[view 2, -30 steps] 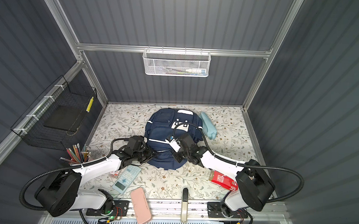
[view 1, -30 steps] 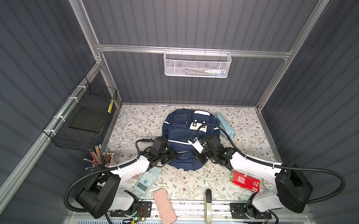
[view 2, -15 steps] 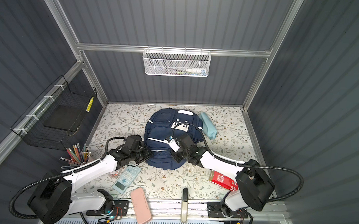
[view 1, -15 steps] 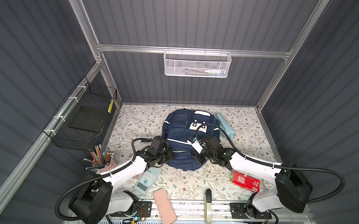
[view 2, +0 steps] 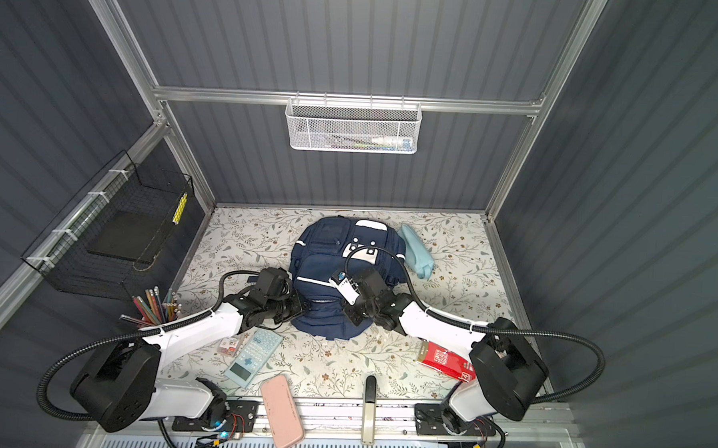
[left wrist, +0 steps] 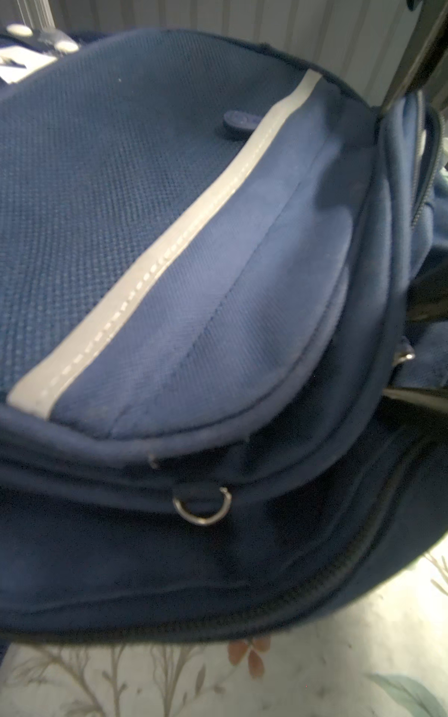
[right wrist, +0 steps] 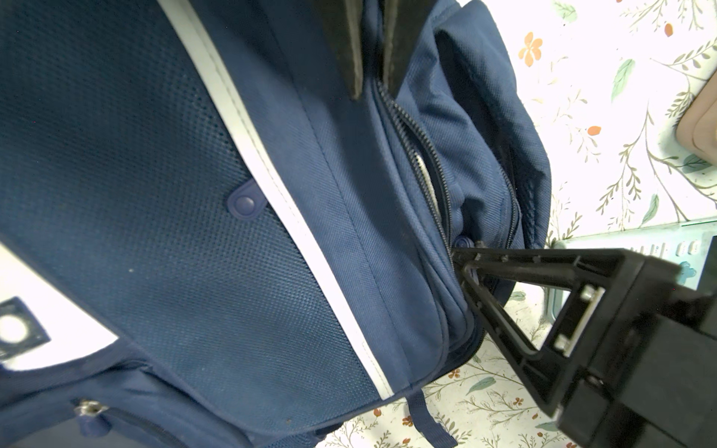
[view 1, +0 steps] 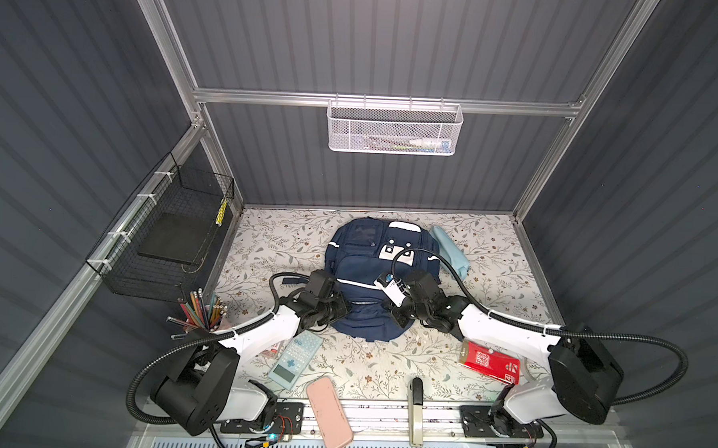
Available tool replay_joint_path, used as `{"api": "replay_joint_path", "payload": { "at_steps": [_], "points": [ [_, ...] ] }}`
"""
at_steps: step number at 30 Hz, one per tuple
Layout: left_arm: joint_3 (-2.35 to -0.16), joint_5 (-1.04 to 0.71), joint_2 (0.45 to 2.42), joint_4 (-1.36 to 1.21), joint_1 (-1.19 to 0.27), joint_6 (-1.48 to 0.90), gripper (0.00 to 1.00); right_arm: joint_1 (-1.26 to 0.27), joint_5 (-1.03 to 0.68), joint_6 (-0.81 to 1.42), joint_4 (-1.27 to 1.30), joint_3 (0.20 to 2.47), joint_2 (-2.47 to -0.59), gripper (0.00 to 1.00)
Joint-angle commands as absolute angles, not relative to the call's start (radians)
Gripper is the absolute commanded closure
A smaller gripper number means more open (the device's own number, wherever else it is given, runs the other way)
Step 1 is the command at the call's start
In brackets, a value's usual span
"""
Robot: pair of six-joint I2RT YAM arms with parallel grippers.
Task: Pack the student bag
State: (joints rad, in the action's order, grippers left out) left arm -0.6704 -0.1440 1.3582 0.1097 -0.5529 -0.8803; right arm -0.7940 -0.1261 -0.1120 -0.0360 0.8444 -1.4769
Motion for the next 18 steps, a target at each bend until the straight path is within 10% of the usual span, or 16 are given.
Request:
{"api": "replay_joint_path", "payload": {
  "at_steps": [1,5,18],
  "points": [
    [-0.699,-0.087,1.354,0.117,-0.544,-0.853,0.83,-0.801,-0.122,-0.088,-0.049,0.859,-1.482,0.89],
    [-0.709,-0.060,1.296,0.188,-0.545,-0.834,1.00,-0.799,-0.068,-0.081,-0.043,0.849,-1.478,0.90],
    [-0.705,-0.173,1.147,0.360,-0.407,-0.666,1.00,-0.789,0.004,-0.164,-0.120,0.893,-1.497,0.90]
  ]
}}
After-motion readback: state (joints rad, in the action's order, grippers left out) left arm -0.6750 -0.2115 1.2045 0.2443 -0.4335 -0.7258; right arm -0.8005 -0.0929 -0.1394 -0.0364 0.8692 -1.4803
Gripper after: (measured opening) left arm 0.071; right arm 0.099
